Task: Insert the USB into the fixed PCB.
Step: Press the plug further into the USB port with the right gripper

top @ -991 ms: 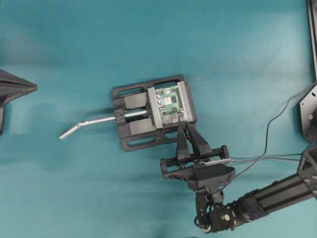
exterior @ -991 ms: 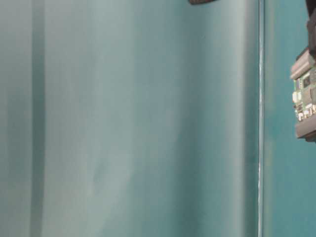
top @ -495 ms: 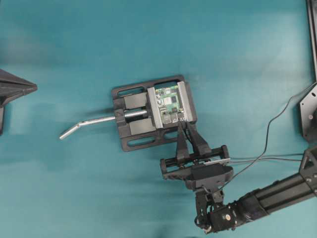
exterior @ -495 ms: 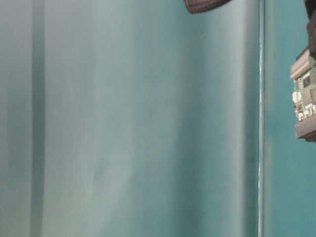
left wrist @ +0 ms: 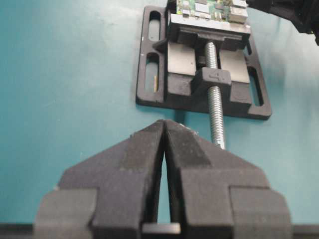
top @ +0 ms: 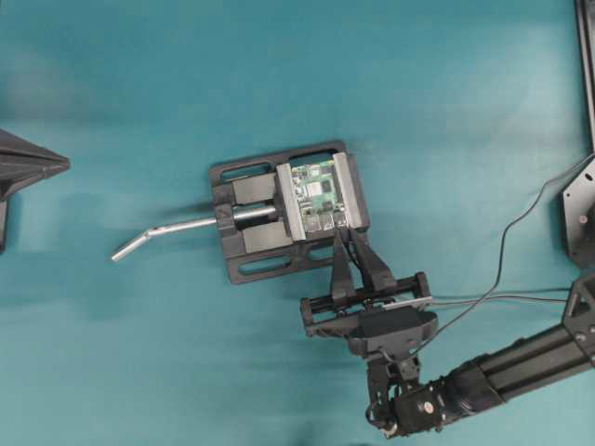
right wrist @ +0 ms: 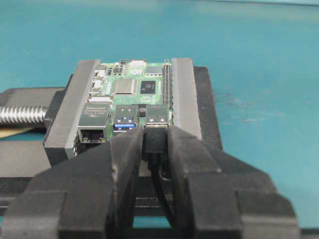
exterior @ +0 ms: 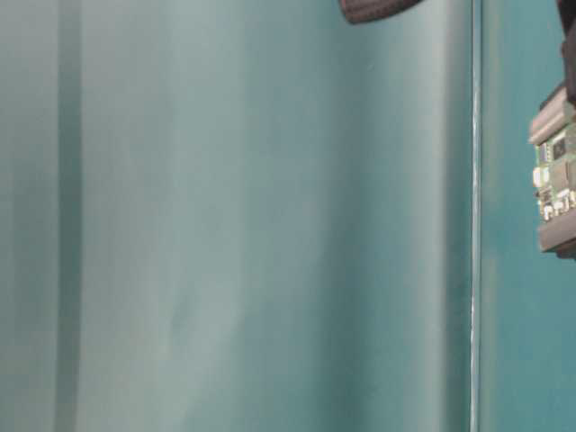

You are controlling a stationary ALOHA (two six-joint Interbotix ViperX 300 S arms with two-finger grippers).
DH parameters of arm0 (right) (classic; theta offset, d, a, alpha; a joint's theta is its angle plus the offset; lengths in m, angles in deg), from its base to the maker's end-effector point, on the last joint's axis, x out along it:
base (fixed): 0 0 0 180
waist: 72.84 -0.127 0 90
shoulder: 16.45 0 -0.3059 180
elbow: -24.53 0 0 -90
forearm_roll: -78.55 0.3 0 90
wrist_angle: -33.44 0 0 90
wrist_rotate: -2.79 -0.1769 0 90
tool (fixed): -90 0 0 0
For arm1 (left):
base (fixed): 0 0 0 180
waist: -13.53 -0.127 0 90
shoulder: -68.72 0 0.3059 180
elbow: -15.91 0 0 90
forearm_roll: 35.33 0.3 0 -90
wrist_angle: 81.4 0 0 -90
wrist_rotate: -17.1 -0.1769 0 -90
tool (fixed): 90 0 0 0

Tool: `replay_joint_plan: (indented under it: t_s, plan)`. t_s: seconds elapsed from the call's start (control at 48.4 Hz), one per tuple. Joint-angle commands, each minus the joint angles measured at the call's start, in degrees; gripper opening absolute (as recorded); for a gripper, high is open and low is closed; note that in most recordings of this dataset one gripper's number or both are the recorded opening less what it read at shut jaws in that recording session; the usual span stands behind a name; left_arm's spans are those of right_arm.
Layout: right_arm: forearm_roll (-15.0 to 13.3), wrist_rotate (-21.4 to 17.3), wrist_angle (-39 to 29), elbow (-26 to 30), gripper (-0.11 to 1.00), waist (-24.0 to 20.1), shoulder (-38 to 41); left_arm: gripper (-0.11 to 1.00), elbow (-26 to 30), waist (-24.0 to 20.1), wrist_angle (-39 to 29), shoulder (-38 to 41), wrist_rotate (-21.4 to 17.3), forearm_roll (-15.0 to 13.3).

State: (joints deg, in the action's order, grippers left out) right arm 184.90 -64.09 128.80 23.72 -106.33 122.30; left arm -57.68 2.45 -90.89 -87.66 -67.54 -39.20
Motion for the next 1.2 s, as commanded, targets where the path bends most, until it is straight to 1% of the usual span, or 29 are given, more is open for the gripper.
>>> replay_joint_plan:
  t_s: [0.0, 0.083, 0.165, 0.248, 0.372, 0.578, 1.177]
  plan:
    - [-0.88, 0.26, -0.62, 0.35, 0.18, -1.14, -3.52, 0.0, 1.58, -0.18, 0.26, 0.44, 0.26, 0.18]
    - [-0.88, 0.26, -1.32, 0.09, 0.18, -1.23, -3.87, 0.0, 1.58, -0.18, 0.26, 0.44, 0.26, 0.09]
    - [-0.44, 0.53, -3.78, -0.35, 0.18, -1.05, -4.39, 0.0, 1.49, -0.18, 0.26, 0.44, 0.26, 0.18]
    - [-0.35, 1.85, -6.59, -0.97, 0.18, -0.79, -5.01, 0.0, 1.58, -0.18, 0.26, 0.44, 0.26, 0.18]
    - [-0.44, 3.43, -5.36, -0.79, 0.18, -0.79, -5.19, 0.0, 1.58, -0.18, 0.26, 0.44, 0.26, 0.09]
    - [-0.44, 3.43, -4.48, -0.7, 0.18, -0.79, -5.1, 0.0, 1.58, -0.18, 0.26, 0.44, 0.26, 0.09]
    - [-0.35, 3.6, -6.5, -1.05, 0.18, -0.79, -5.19, 0.0, 1.58, -0.18, 0.26, 0.44, 0.26, 0.18]
